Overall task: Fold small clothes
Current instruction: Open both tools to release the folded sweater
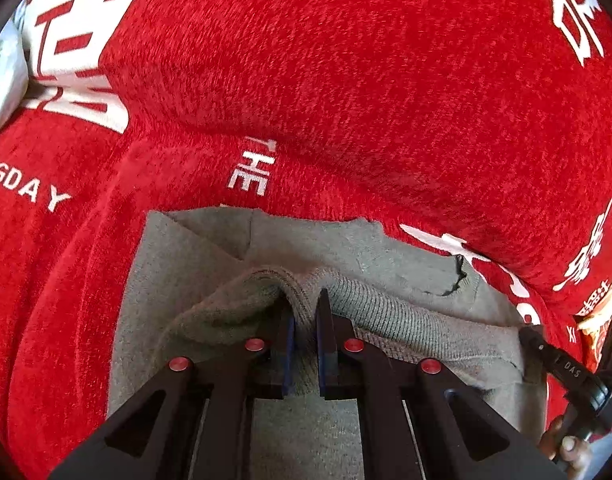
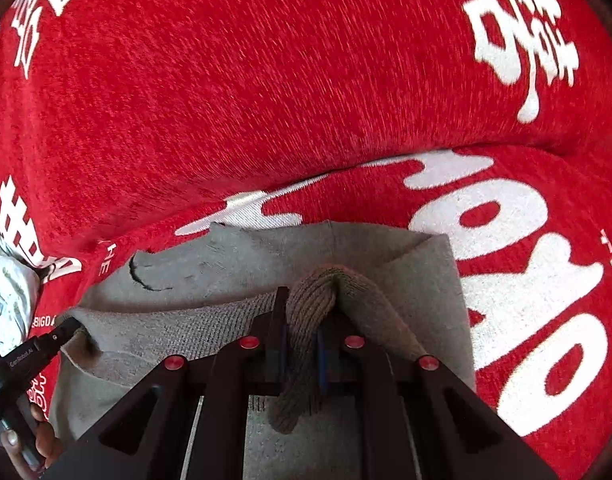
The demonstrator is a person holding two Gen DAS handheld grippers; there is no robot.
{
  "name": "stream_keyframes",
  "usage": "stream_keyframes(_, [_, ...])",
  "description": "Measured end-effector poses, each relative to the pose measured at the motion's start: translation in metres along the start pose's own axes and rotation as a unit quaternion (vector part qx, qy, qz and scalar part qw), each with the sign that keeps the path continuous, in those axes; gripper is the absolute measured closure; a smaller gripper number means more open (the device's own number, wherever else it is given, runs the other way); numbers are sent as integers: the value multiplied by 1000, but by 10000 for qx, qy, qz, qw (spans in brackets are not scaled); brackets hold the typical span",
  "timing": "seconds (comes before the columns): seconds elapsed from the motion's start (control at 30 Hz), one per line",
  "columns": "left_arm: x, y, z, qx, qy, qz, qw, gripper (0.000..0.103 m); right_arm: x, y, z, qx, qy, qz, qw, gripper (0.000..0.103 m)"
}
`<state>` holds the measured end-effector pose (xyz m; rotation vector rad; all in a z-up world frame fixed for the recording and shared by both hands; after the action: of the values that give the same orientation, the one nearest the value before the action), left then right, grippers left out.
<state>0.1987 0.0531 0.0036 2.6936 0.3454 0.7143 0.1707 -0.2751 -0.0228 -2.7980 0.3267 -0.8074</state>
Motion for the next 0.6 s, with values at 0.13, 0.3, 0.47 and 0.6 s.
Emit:
stream_keyframes(0.13, [4,-5,9,-59,-193,-132,9997,94,-1,1,4,55,-30,11,10000,90])
stream_keyframes(0.3, [5,-10,15,-231,-364,-273,9987,87,2,8,7,347,-111,258,9990,84])
stream_keyframes(0.47, [15,-23,10,-1463,-663,-1046,9815,30,4,13,-2,731,22,550,9958,34])
stream_keyframes(0.6, [21,-31,-10,-1384,-372,-1208,9823,27,7,16,-24,797,414,637,9939,20])
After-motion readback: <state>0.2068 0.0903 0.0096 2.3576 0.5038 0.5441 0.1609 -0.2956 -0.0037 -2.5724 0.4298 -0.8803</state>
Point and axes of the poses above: each gripper's, at about its wrist camera, not at the fingertips, and z roughly the way its jaws point, y to its right, x to its top, the point moved 3 cm from there along z, roughly the way its jaws point, and after that the axes turned 4 degrees about -z, right-handed, at the moved point
